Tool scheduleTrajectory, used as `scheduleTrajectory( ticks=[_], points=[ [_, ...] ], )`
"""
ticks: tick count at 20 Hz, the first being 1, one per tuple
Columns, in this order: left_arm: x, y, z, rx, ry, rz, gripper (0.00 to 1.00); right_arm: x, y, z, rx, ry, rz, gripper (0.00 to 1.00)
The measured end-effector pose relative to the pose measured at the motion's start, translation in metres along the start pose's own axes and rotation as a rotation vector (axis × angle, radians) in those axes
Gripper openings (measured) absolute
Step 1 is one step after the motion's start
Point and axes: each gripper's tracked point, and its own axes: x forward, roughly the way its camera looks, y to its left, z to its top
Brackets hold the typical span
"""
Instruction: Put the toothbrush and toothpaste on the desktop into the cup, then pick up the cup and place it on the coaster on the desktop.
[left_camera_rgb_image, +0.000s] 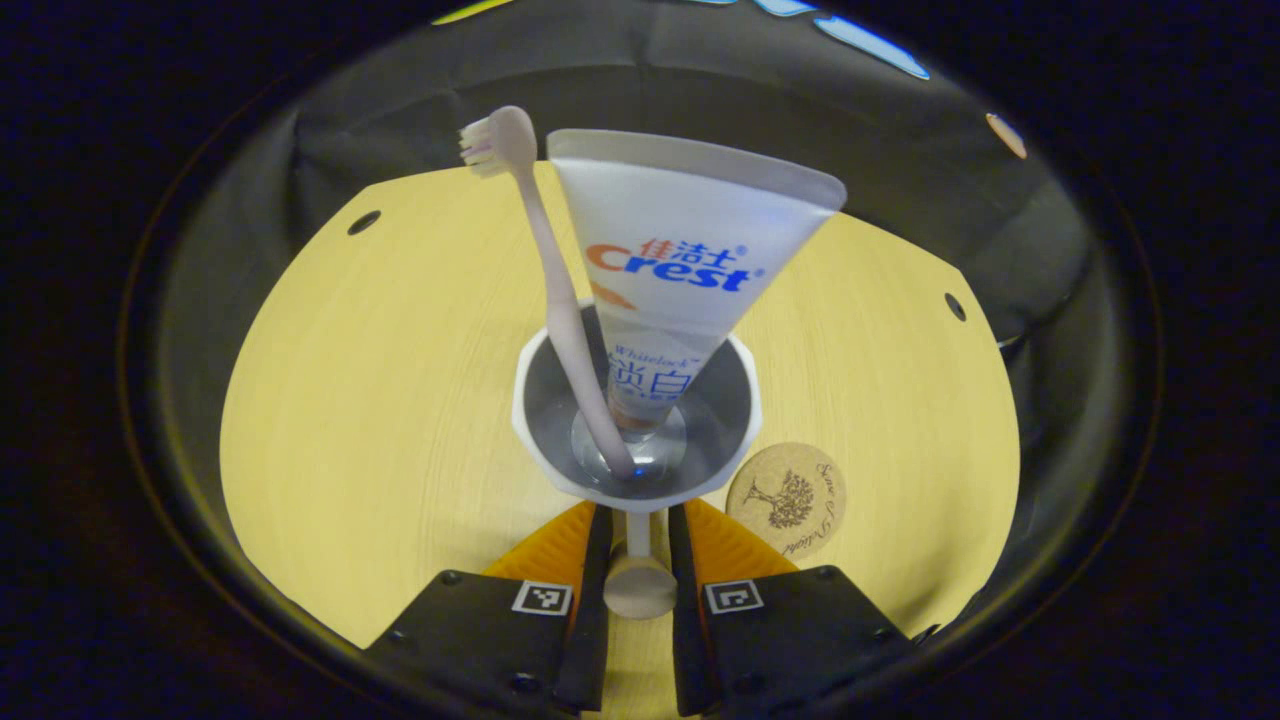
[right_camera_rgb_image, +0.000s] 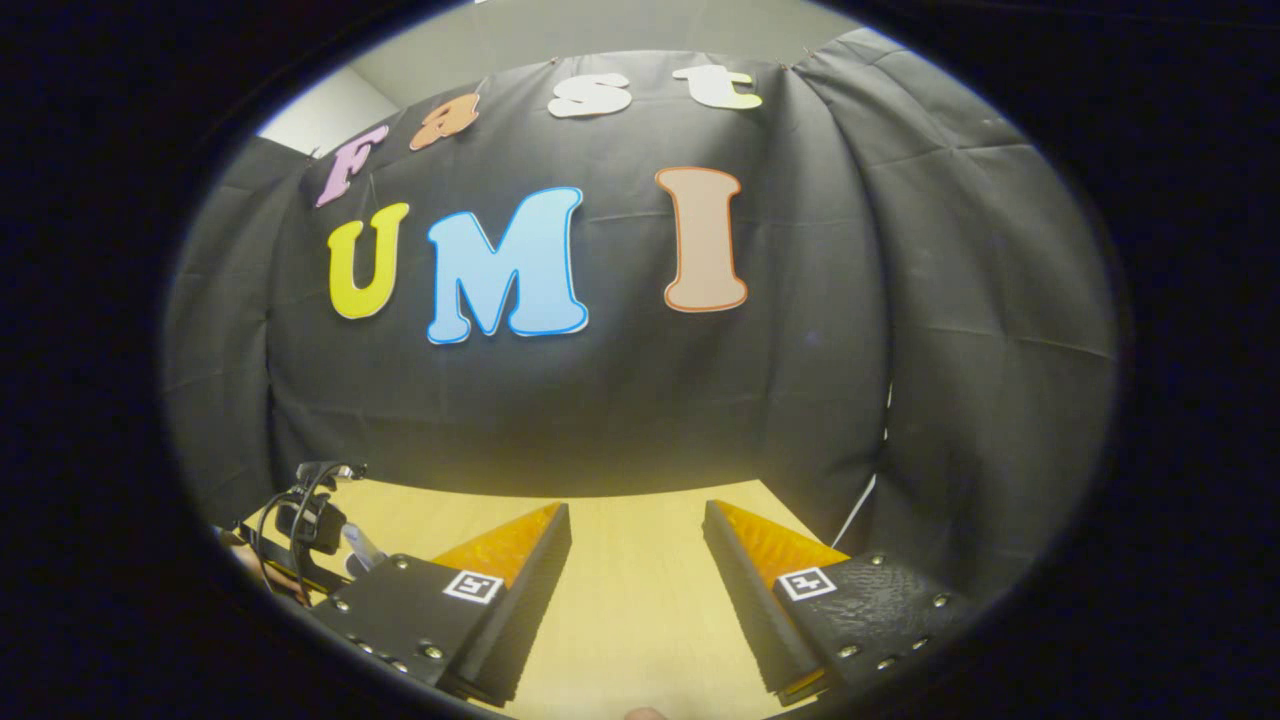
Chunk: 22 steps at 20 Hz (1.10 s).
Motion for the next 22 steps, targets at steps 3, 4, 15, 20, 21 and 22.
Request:
scheduleTrajectory(
  ticks=[3, 4, 15, 20, 21, 22],
  points=[
    [0.000, 0.000, -0.001, -0.002, -0.006, 0.001, 0.34, -0.004, 0.007, -0.002, 0.020, 0.008, 0.044, 0.85],
    [0.000, 0.000, -0.001, -0.002, -0.007, 0.000, 0.34, -0.003, 0.008, -0.002, 0.034, 0.010, 0.052, 0.84],
    [-0.018, -0.024, -0.003, 0.035, -0.043, -0.044, 0.34, -0.015, -0.001, -0.001, 0.033, -0.001, 0.023, 0.84],
    [-0.033, -0.057, -0.007, 0.098, -0.047, -0.085, 0.34, -0.020, -0.012, 0.001, 0.048, -0.002, -0.011, 0.84],
    [-0.036, -0.063, -0.009, 0.110, -0.044, -0.093, 0.34, -0.023, -0.014, 0.001, 0.051, -0.002, -0.017, 0.84],
    [-0.039, -0.069, -0.010, 0.122, -0.040, -0.099, 0.34, -0.025, -0.017, 0.000, 0.054, -0.002, -0.023, 0.84]
  ],
)
